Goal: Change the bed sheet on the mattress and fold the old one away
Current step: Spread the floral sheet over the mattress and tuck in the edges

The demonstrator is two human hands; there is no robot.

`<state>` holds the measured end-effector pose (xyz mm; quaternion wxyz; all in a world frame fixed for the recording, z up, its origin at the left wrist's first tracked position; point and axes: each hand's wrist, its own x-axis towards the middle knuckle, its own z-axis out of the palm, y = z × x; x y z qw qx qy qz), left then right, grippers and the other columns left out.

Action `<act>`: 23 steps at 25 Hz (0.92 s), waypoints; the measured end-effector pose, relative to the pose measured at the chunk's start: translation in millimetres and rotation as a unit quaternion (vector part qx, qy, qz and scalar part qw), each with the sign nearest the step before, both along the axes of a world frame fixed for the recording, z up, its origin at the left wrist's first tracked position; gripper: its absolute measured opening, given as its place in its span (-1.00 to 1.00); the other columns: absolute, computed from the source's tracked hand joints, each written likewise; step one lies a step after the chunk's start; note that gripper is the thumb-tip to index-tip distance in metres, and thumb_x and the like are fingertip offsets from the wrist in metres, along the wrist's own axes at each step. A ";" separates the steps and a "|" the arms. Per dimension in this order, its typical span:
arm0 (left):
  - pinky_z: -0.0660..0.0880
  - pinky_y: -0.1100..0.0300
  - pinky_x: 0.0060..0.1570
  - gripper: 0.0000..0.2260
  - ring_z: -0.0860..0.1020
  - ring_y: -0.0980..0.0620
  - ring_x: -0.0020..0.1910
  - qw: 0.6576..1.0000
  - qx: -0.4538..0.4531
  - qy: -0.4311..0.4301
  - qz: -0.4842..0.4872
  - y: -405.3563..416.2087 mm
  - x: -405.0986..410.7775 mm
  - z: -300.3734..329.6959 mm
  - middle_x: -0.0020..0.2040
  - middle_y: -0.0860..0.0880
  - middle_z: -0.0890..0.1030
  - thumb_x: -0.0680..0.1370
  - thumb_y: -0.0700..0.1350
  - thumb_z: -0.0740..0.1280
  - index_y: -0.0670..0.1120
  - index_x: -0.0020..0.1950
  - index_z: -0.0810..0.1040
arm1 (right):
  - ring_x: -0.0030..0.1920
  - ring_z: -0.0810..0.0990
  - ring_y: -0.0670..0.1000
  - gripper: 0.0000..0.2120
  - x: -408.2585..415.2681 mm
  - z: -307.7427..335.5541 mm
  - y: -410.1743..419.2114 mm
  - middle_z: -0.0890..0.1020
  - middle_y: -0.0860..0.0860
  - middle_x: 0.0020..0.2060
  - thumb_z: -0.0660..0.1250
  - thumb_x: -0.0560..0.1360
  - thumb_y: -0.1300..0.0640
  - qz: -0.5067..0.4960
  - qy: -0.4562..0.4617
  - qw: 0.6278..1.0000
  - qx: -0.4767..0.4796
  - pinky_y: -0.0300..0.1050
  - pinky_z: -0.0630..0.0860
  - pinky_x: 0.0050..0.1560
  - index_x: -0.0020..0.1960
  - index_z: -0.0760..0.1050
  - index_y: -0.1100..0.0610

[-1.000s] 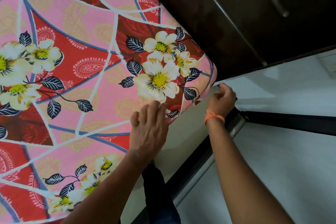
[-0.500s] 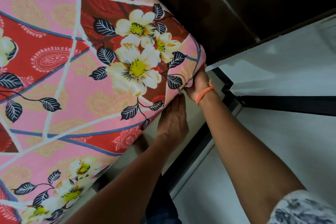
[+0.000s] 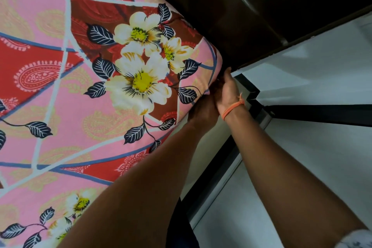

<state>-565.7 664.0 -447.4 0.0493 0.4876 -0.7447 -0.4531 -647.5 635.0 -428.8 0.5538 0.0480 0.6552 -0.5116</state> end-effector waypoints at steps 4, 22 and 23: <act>0.34 -0.01 0.36 -0.49 0.35 -0.16 0.45 0.997 0.058 -0.041 0.028 -3.4 -17.3 -8.2 0.50 -0.13 0.34 0.63 -0.06 0.20 -0.05 0.57 0.17 | -0.04 0.60 0.10 -0.74 -3.1 5.9 -13.3 0.65 0.09 -0.12 0.18 0.61 0.02 -0.028 -0.006 1.000 0.001 -0.05 0.57 -0.04 0.09 0.55 0.14; 0.34 -0.01 -0.12 -0.77 0.45 -0.18 -0.07 0.941 -0.323 -0.104 0.006 0.4 121.8 80.8 0.05 -0.16 0.54 0.49 -0.24 0.27 -0.16 0.12 0.58 | 0.01 0.59 0.20 -0.37 44.3 14.3 32.2 0.59 0.21 -0.01 0.09 0.57 -0.29 -0.216 -0.155 0.963 -0.042 0.14 0.55 0.10 0.27 0.41 0.27; 0.37 -0.02 -0.11 -0.77 0.45 -0.18 -0.07 0.941 -0.322 -0.100 -0.013 -2.6 123.6 78.0 0.05 -0.16 0.53 0.50 -0.23 0.26 -0.16 0.13 0.56 | 0.00 0.58 0.20 -0.35 44.3 14.7 25.4 0.55 0.21 0.05 0.10 0.56 -0.30 -0.241 -0.141 0.959 -0.039 0.13 0.57 0.00 0.35 0.35 0.23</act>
